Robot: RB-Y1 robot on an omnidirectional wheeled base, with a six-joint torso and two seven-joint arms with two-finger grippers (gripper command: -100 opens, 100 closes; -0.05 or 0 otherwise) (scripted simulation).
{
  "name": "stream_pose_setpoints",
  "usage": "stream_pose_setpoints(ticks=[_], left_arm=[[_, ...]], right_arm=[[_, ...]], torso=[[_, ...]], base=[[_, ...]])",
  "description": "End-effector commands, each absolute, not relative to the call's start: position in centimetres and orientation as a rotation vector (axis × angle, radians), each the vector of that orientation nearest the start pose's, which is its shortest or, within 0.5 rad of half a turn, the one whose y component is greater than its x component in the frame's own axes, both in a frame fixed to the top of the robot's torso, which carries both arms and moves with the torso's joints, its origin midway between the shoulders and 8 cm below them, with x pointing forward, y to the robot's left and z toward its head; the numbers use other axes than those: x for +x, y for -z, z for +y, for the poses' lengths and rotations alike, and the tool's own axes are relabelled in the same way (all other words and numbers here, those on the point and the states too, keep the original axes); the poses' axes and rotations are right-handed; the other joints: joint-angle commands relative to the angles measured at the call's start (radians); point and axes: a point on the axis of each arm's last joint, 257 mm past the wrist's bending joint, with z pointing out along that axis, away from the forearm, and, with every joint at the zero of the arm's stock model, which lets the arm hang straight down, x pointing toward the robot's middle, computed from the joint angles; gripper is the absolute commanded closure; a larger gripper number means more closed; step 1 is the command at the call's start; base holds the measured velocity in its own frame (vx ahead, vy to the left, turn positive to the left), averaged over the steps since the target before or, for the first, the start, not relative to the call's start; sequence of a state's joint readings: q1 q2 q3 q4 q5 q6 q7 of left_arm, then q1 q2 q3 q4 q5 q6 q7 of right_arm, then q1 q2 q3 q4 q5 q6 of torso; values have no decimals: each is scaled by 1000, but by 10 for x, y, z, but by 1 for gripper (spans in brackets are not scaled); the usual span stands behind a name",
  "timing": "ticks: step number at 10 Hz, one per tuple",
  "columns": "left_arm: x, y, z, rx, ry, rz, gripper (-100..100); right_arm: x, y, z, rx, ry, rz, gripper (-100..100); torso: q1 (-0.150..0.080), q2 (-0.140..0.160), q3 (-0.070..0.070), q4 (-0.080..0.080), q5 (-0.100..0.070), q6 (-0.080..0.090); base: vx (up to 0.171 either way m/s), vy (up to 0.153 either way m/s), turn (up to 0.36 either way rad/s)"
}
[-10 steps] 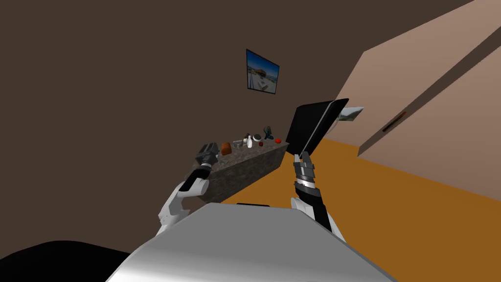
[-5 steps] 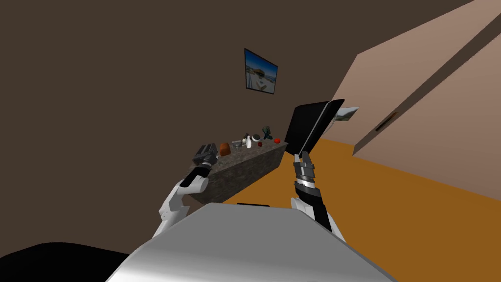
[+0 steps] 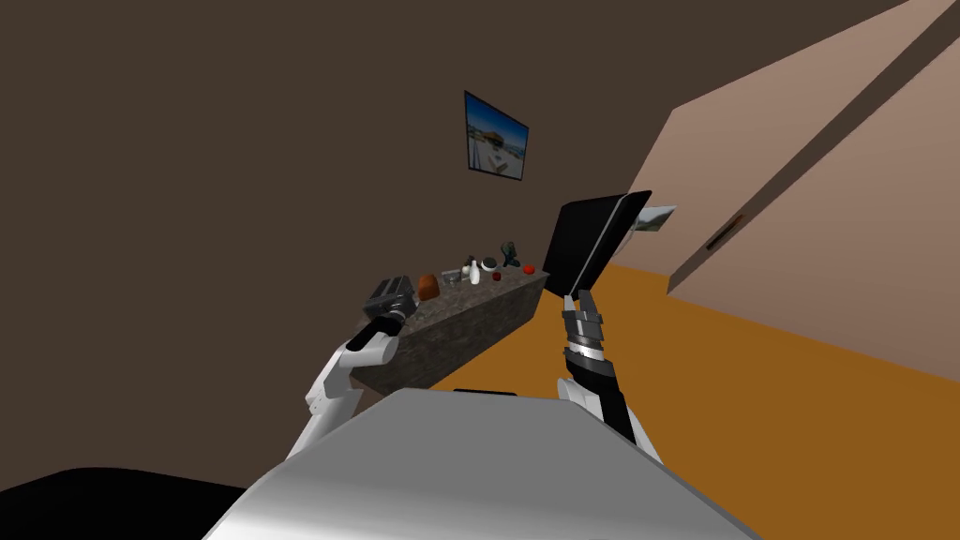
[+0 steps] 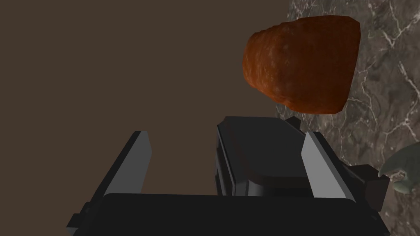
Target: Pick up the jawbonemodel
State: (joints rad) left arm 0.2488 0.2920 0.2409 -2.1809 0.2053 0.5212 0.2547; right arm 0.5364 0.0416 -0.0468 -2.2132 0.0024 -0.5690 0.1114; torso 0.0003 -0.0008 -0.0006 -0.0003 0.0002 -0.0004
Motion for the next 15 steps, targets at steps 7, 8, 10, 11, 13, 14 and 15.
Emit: stream_pose_setpoints(ticks=[7,8,10,11,13,14,15], left_arm=[[459,168,402,-1668,1057,1120,-100],[457,173,402,-1684,1045,1129,-100],[457,182,404,-1749,1037,1136,-100],[456,186,404,-1762,1026,1142,-100],[454,196,405,-1830,1012,1151,-100],[453,198,405,-1839,1005,1155,-100],[454,201,406,-1884,1010,1151,-100]], right_arm=[[337,3,-304,661,-1128,627,0],[337,3,-304,661,-1128,627,0],[337,3,-304,661,-1128,627,0],[337,3,-304,661,-1128,627,0],[337,3,-304,661,-1128,627,0],[337,3,-304,661,-1128,627,0],[337,3,-304,661,-1128,627,0]], torso=[[0,-1,0,0,0,0],[0,-1,0,0,0,0],[0,0,0,0,0,0],[0,0,0,0,0,0],[0,0,0,0,0,0],[0,0,0,0,0,0],[0,0,0,0,0,0]], base=[[17,7,-52],[8,7,1],[14,10,-68],[6,6,10],[16,10,-73],[8,7,16],[18,12,-79]])
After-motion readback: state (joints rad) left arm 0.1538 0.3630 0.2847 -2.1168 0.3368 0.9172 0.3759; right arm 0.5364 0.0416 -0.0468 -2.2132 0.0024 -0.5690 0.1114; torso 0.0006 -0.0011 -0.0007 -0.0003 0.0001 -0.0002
